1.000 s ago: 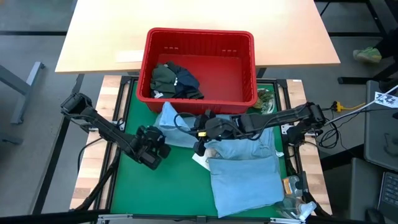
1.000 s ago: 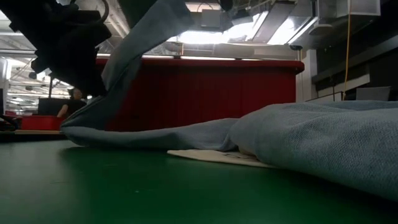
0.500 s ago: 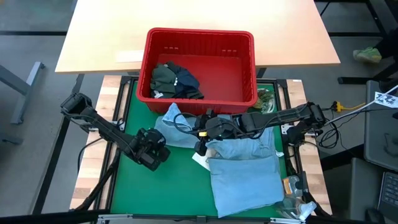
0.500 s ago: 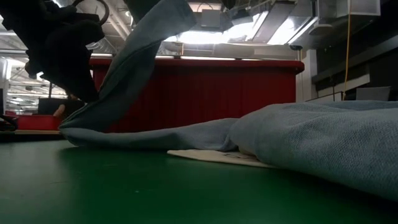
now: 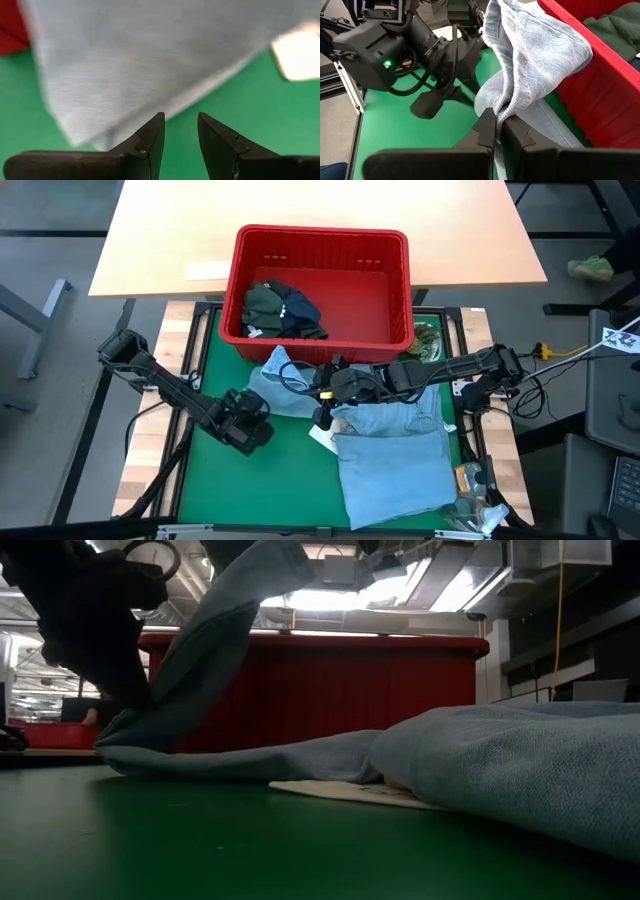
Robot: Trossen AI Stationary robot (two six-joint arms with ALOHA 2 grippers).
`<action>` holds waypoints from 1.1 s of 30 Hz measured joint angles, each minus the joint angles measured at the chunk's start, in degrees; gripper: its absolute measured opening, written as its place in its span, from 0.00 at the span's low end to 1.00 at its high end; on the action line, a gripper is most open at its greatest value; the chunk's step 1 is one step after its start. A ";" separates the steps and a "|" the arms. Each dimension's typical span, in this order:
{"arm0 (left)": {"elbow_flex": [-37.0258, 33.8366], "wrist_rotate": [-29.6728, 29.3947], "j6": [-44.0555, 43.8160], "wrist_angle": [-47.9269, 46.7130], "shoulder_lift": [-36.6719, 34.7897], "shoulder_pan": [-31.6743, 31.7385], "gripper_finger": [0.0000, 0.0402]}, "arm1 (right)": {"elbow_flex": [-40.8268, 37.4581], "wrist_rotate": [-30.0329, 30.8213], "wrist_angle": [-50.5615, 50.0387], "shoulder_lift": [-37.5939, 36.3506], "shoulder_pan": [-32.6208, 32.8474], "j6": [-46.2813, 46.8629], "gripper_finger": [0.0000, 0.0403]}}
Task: Fold Laundry from Bin
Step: Fold the light blue jeans
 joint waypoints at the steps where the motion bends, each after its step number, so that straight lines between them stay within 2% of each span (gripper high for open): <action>1: 0.00 1.14 1.44 1.40 0.00 -0.10 0.28 | 0.00 0.00 0.01 0.00 0.00 0.00 0.03; 4: 0.00 3.42 5.02 6.24 0.00 -0.64 0.28 | 0.00 0.00 0.01 0.00 0.00 0.00 0.03; 11: 0.00 3.46 8.63 13.25 0.00 -2.65 0.28 | 0.00 0.00 0.01 0.00 0.00 -0.02 0.03; 24: 0.00 3.51 8.25 13.51 0.00 -3.95 0.28 | 0.00 0.00 0.01 0.00 0.00 -0.02 0.03; 33: 0.00 10.90 8.59 13.35 0.58 -3.21 0.28 | 0.00 -0.01 0.03 0.00 -0.01 -0.02 0.03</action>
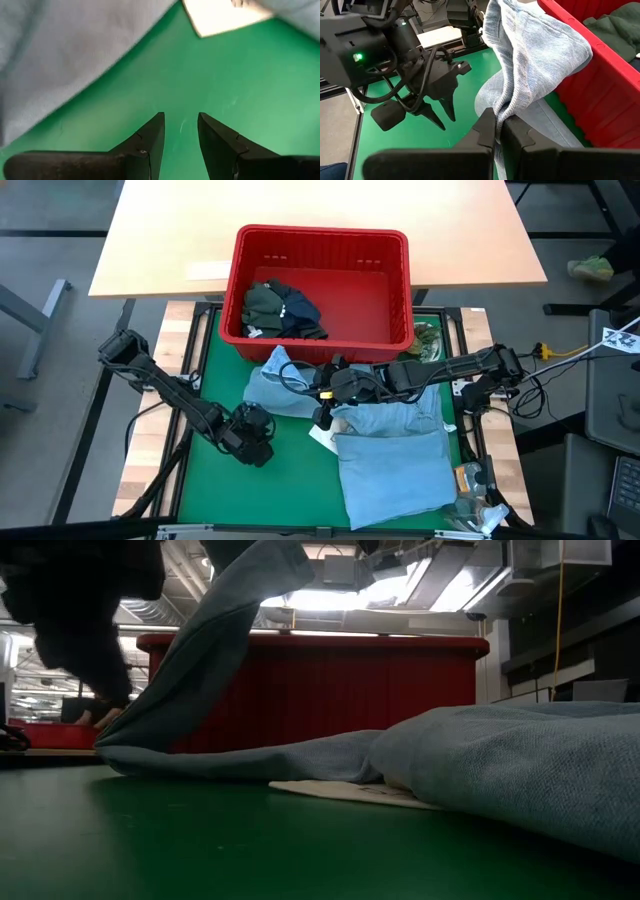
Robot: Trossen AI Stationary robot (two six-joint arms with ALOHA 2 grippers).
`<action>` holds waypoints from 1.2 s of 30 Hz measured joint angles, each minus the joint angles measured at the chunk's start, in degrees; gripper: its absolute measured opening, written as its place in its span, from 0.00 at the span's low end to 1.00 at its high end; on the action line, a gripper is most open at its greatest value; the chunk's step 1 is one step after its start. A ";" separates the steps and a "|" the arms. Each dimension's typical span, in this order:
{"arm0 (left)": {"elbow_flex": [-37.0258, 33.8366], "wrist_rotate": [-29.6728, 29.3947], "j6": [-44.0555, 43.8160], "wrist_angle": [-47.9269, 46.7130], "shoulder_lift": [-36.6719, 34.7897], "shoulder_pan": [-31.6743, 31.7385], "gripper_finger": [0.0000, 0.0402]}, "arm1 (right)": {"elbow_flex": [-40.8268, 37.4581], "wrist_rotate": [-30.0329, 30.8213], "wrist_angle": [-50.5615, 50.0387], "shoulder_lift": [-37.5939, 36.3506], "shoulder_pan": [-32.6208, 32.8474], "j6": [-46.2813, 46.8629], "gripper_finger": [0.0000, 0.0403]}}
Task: Fold Laundry from Bin
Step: Fold the light blue jeans
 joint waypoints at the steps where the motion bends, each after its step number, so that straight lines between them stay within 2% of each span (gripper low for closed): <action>1: 0.00 0.07 0.00 -0.32 0.47 -0.68 0.28 | 0.00 0.01 0.01 0.00 0.00 0.00 0.03; 5: -0.02 -0.50 -0.19 0.13 4.21 -4.11 0.28 | 0.00 0.01 0.01 0.00 -0.01 0.00 0.03; 8: -0.04 -4.28 -1.99 1.65 7.95 -6.80 0.28 | 0.00 -0.02 0.01 0.00 -0.01 0.00 0.03; 10: -0.06 -11.52 -3.37 3.26 10.35 -8.76 0.28 | 0.00 -0.01 0.01 0.00 -0.01 0.00 0.03; 14: -0.07 -34.30 -8.24 4.99 13.85 -13.70 0.28 | 0.00 -0.02 -0.04 0.00 0.01 0.00 0.03; 15: -0.07 -37.90 -9.04 4.86 14.44 -14.70 0.28 | 0.00 -0.02 -0.04 0.00 0.01 0.00 0.03; 20: -0.07 -39.94 -7.68 3.77 16.72 -16.09 0.28 | -0.02 -0.02 -0.03 0.00 0.01 0.00 0.03; 27: -0.07 -50.83 -7.51 -0.02 17.10 -14.10 0.28 | -0.02 -0.02 -0.04 0.00 0.01 0.02 0.03; 36: -0.07 -53.53 -7.47 -5.50 17.10 -11.46 0.28 | -0.04 -0.02 -0.02 0.00 0.01 0.02 0.03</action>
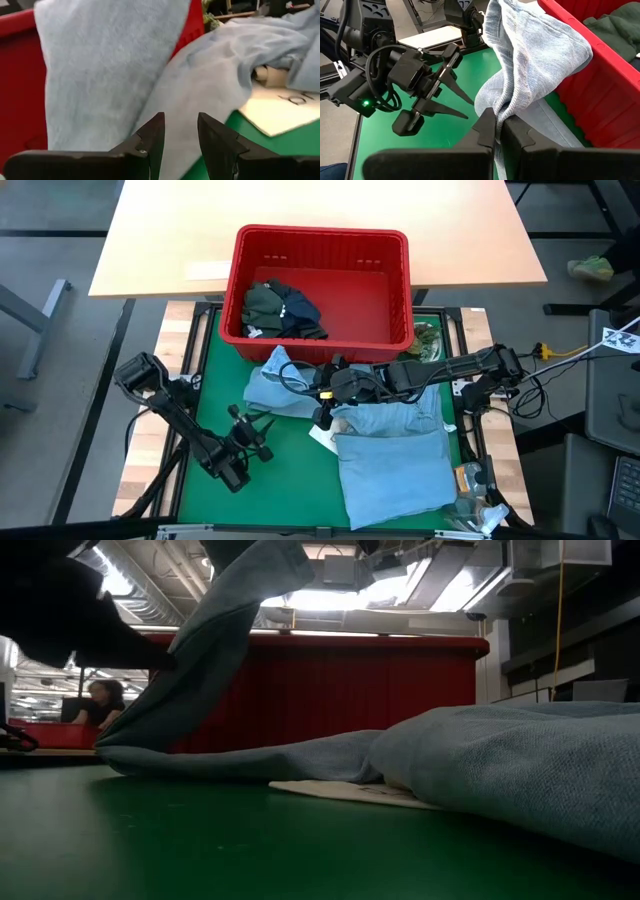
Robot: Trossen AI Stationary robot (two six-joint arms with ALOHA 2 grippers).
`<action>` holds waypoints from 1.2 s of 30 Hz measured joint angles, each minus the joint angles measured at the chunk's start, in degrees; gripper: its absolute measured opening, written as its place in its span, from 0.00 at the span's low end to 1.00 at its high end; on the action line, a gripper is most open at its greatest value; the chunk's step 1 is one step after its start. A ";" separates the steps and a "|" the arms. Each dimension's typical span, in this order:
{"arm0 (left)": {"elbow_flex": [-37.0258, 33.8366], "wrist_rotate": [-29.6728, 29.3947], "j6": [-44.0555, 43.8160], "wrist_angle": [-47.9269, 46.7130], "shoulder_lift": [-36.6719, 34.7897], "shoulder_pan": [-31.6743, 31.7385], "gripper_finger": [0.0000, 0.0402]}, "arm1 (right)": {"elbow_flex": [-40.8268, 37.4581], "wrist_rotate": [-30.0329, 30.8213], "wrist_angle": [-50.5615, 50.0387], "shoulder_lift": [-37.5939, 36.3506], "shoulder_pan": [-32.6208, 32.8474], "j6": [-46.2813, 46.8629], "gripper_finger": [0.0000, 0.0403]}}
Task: Fold Laundry from Bin
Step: Fold the light blue jeans
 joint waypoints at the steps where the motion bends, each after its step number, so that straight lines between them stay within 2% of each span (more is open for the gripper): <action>1: 0.00 -0.51 0.00 0.00 0.00 0.28 0.28 | 0.00 0.00 0.00 0.00 0.00 0.00 0.03; 6: 0.00 -3.31 1.17 -0.11 -0.01 0.29 0.28 | 0.00 0.00 0.00 0.00 0.00 0.00 0.03; 19: 0.00 -3.13 7.98 -3.15 -5.25 -3.10 0.28 | 0.00 -0.02 0.00 0.00 0.00 0.00 0.03; 23: 0.02 -1.00 7.56 -6.83 -5.86 -2.19 0.28 | 0.00 0.00 0.02 0.00 0.00 0.00 0.03; 28: 0.02 7.55 7.17 -10.79 -5.84 1.08 0.28 | 0.00 -0.01 0.07 0.00 0.00 0.00 0.03; 33: 0.01 8.28 7.12 -12.75 -5.84 4.31 0.28 | 0.00 -0.02 0.07 0.00 0.00 0.00 0.03; 36: 0.00 11.00 7.08 -13.20 -5.84 5.89 0.28 | 0.00 -0.02 0.04 0.00 0.00 0.00 0.03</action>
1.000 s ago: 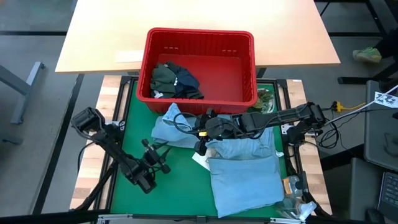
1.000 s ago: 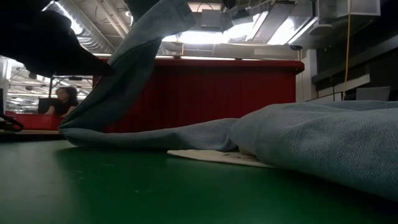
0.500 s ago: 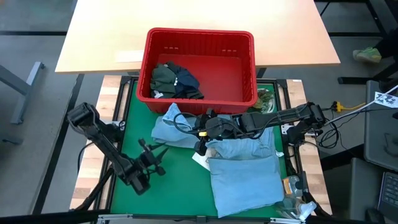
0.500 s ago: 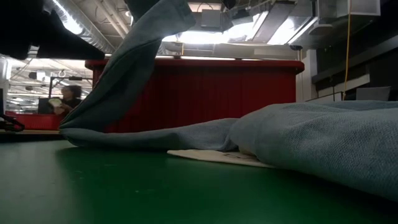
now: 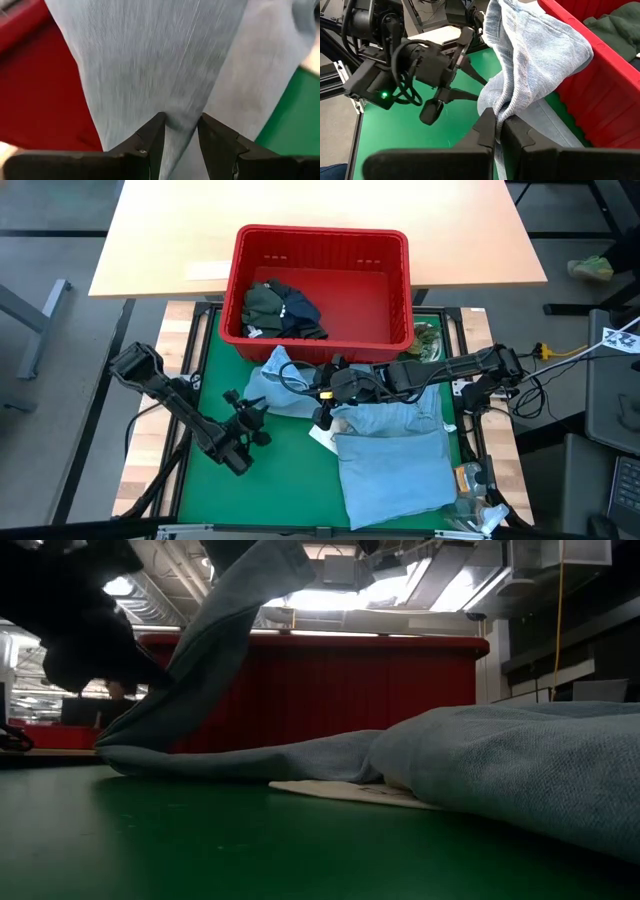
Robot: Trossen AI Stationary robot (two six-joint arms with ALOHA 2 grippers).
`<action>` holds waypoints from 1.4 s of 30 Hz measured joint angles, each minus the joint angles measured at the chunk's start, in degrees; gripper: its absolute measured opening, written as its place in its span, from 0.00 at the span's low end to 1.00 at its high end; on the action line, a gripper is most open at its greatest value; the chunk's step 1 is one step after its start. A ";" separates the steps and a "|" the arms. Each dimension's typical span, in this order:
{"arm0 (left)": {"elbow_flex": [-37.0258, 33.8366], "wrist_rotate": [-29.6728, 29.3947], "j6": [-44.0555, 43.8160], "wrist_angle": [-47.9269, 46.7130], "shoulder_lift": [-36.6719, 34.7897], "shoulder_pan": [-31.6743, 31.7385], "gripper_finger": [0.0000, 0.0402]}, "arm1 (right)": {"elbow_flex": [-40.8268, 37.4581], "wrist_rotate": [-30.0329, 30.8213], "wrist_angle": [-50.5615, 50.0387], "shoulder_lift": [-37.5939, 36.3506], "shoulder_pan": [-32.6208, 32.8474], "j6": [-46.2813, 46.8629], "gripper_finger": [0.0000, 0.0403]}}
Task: Fold Laundry from Bin
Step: Fold the light blue jeans
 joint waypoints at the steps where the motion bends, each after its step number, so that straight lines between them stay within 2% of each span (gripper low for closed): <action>1: 0.02 1.54 0.00 -0.02 0.00 0.32 0.28 | 0.00 0.00 0.00 0.00 0.00 0.00 0.03; 4: 0.02 5.37 0.00 -1.15 0.00 0.89 0.28 | 0.00 0.00 0.00 0.00 0.00 0.00 0.03; 17: -0.11 12.09 0.27 -8.59 0.00 2.05 0.28 | 0.00 0.00 0.02 0.00 0.00 0.00 0.03; 23: -2.58 12.95 -0.04 -8.92 0.02 3.30 0.28 | 0.00 0.00 0.00 0.00 0.00 0.00 0.03; 30: -2.56 16.04 0.00 -8.57 0.04 3.49 0.28 | 0.00 0.00 0.00 0.00 0.00 0.00 0.03; 42: -2.56 17.06 0.09 -8.05 0.04 3.77 0.28 | 0.00 0.00 0.00 0.00 0.00 0.00 0.03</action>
